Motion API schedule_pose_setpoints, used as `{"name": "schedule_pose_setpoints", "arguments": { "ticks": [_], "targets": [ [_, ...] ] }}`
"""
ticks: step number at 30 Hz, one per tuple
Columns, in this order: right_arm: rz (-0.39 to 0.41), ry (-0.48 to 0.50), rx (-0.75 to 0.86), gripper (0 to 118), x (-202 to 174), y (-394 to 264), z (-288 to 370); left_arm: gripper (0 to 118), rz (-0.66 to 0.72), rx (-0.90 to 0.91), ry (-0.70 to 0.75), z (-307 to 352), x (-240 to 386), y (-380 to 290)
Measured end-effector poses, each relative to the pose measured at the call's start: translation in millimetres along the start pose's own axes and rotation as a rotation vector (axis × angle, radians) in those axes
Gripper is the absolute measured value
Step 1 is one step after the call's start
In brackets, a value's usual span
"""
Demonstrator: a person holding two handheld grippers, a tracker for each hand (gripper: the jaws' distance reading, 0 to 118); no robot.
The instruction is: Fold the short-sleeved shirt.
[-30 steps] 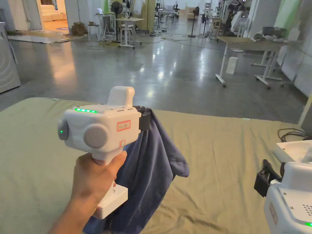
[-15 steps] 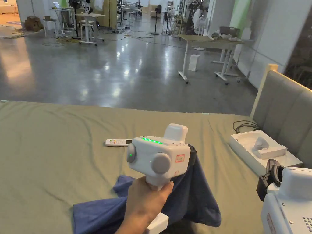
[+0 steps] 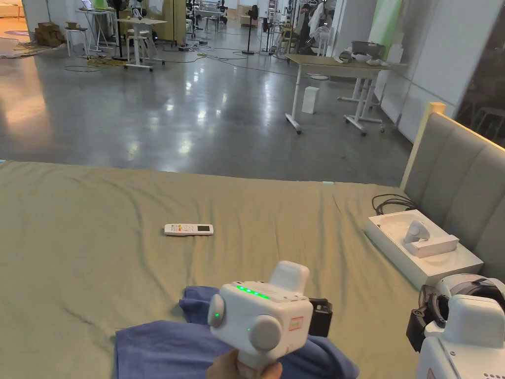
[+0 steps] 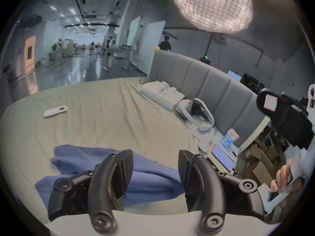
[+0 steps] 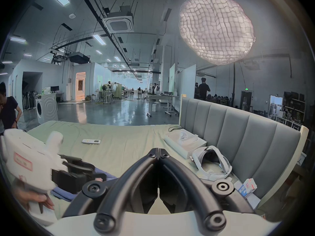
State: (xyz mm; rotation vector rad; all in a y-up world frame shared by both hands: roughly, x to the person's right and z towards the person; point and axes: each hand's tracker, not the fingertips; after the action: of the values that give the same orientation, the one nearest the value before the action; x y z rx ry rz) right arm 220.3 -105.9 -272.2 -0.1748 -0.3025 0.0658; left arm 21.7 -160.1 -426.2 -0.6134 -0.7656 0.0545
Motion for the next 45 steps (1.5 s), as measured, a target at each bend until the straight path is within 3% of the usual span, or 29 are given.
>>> {"name": "schedule_pose_setpoints", "arguments": {
  "ticks": [8, 9, 11, 14, 15, 21, 25, 33, 35, 36, 37, 38, 45],
  "targets": [
    [0.0, 0.075, 0.038, 0, -35, 9, -3, 54, -0.01, 0.265, 0.299, 119, -64, -9],
    [-0.001, 0.083, 0.041, 0, -41, 10, -4, 47, -0.018, 0.281, 0.334, 131, -69, -12],
    [-0.002, 0.111, 0.046, 0, -53, 11, -7, 14, -0.043, 0.293, 0.447, 156, -80, -23],
    [-0.014, 0.136, 0.052, 0, -71, 11, -10, 2, -0.052, 0.321, 0.601, 192, -101, -37],
    [-0.021, 0.147, 0.049, 0, -75, 11, -12, 2, -0.002, 0.284, 0.498, 191, -103, -45],
    [-0.026, 0.193, 0.026, 0, -97, 9, -20, 2, 0.162, 0.205, 0.576, 207, -152, -71],
    [-0.009, 0.2, 0.011, 0, -102, 5, -26, 2, 0.342, 0.065, 0.511, 179, -201, -78],
    [0.018, 0.174, -0.041, 0, -91, -9, -43, 2, 0.444, -0.152, 0.44, 96, -276, -74],
    [0.026, 0.163, -0.056, 0, -88, -13, -46, 10, 0.479, -0.204, 0.431, 80, -288, -74],
    [0.032, 0.159, -0.063, 0, -86, -15, -48, 26, 0.501, -0.228, 0.42, 71, -294, -73],
    [0.039, 0.153, -0.074, 0, -84, -18, -50, 50, 0.522, -0.262, 0.406, 63, -299, -74],
    [0.044, 0.147, -0.083, 0, -83, -20, -51, 61, 0.519, -0.285, 0.408, 53, -303, -74],
    [0.049, 0.114, -0.135, 0, -69, -33, -58, 61, 0.433, -0.472, 0.505, 2, -321, -91]
  ]
}}
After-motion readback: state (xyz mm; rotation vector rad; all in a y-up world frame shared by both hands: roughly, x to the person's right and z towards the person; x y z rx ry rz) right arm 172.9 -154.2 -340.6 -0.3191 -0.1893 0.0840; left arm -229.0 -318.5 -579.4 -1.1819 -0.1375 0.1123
